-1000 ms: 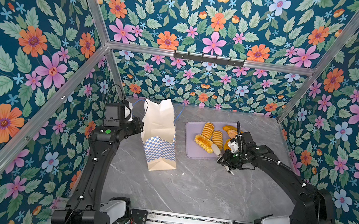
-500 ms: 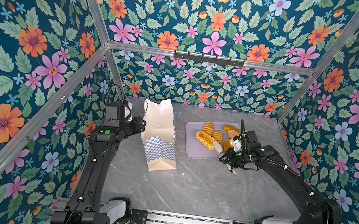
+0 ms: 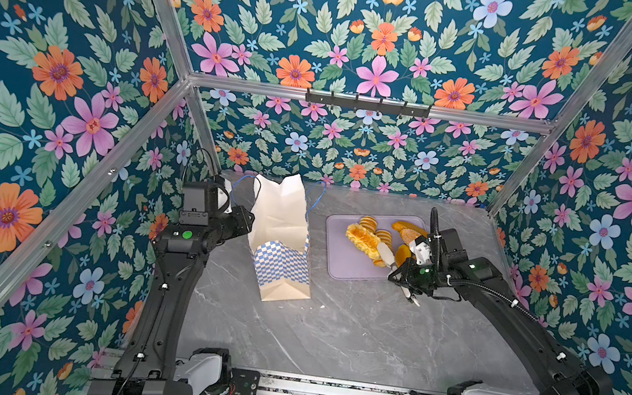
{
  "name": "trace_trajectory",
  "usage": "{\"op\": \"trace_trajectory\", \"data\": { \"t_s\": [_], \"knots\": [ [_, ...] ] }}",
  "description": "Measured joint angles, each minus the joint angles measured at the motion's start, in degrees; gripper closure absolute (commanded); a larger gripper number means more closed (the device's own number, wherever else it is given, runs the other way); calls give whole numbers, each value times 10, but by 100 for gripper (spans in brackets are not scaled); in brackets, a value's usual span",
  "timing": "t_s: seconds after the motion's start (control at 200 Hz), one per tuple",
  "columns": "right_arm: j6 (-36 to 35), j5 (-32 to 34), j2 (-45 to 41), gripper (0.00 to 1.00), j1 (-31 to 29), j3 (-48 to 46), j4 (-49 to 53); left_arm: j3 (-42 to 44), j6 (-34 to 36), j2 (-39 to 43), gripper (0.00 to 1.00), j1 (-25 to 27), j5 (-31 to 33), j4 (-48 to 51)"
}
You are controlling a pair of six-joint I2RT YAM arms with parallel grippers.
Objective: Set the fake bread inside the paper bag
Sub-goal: 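Lift the twisted bread with the tongs up off the tray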
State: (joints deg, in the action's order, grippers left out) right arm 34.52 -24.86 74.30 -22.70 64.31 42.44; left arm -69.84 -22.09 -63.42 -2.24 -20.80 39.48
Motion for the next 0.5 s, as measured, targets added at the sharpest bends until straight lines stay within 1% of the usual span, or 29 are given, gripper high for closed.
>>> {"op": "trace_trajectory", "data": {
  "t_s": [0.2,0.345,0.415,0.5],
  "knots": [
    [5,0,-13,82,0,22,2,0,0,0,79,0,0,0],
    [11,0,-19,83,0,42,7,0,0,-1,81,0,0,0],
    [11,0,-21,82,0,54,11,0,0,-2,79,0,-1,0],
    [12,1,-25,82,0,72,19,0,0,-5,72,0,-2,0]
  ]
}}
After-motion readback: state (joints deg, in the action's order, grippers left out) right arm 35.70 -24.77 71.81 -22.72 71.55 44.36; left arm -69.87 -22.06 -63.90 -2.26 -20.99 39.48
